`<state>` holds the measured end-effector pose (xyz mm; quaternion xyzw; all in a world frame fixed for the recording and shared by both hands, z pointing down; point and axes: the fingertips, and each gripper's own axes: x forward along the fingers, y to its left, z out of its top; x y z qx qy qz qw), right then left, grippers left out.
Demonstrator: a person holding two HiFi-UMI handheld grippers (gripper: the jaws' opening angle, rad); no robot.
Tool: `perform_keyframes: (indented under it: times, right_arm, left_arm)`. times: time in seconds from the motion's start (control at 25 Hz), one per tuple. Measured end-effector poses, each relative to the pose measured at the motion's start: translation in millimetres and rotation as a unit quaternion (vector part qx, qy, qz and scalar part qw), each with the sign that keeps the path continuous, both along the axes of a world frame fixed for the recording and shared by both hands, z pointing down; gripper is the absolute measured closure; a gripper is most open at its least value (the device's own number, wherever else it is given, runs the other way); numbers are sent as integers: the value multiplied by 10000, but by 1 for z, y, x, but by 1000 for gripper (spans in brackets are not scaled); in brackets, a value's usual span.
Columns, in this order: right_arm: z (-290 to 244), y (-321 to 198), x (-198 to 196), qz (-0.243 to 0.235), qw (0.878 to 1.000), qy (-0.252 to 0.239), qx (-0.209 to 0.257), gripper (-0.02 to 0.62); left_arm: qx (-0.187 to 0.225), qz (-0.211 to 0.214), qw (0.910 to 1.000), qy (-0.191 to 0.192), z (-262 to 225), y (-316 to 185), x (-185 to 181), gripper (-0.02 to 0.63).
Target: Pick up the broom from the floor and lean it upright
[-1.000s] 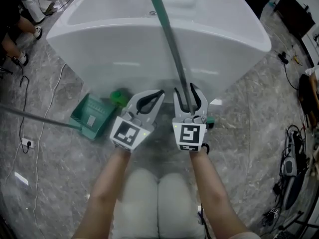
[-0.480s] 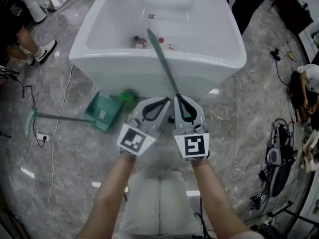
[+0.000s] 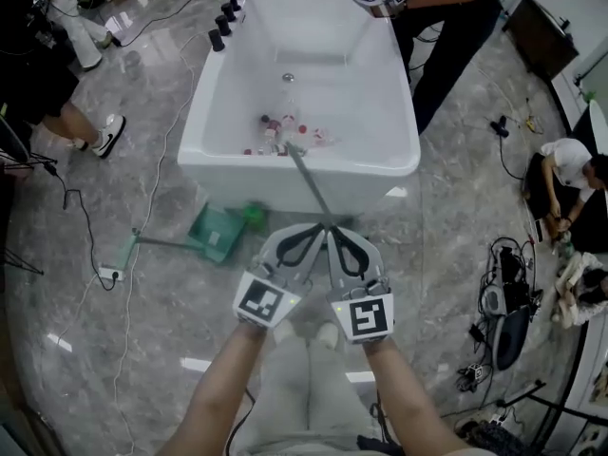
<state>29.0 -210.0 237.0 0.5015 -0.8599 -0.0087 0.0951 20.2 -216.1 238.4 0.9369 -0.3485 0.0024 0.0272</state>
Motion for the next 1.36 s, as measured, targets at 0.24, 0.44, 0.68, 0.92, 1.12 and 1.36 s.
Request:
perform_keyframes:
  times: [0.24, 0.44, 0.68, 0.92, 1.12, 1.36]
  right_arm:
    - [-71, 14, 2, 108, 9999, -6, -97, 595]
    - [-121, 29, 5, 50, 9997, -236, 20, 595]
    - [-162, 46, 14, -133, 9993, -316, 171, 595]
    - [-179, 38, 22, -120, 9979, -627, 133, 595]
    - [-182, 40, 23, -261, 9984, -421, 265, 595]
    - [-182, 35, 14, -459, 9980, -414, 119, 595]
  left_arm:
    - [-127, -108, 9994, 305, -82, 7, -10, 606]
    - [21, 102, 9995, 300, -122, 29, -7, 606]
    - [292, 202, 9989, 298, -167, 43, 11, 606]
    - [453, 72, 9987, 229, -188, 36, 14, 606]
    - [515, 17, 9983, 271, -186, 33, 10, 606]
    - [523, -164, 9980, 307, -196, 25, -7, 606]
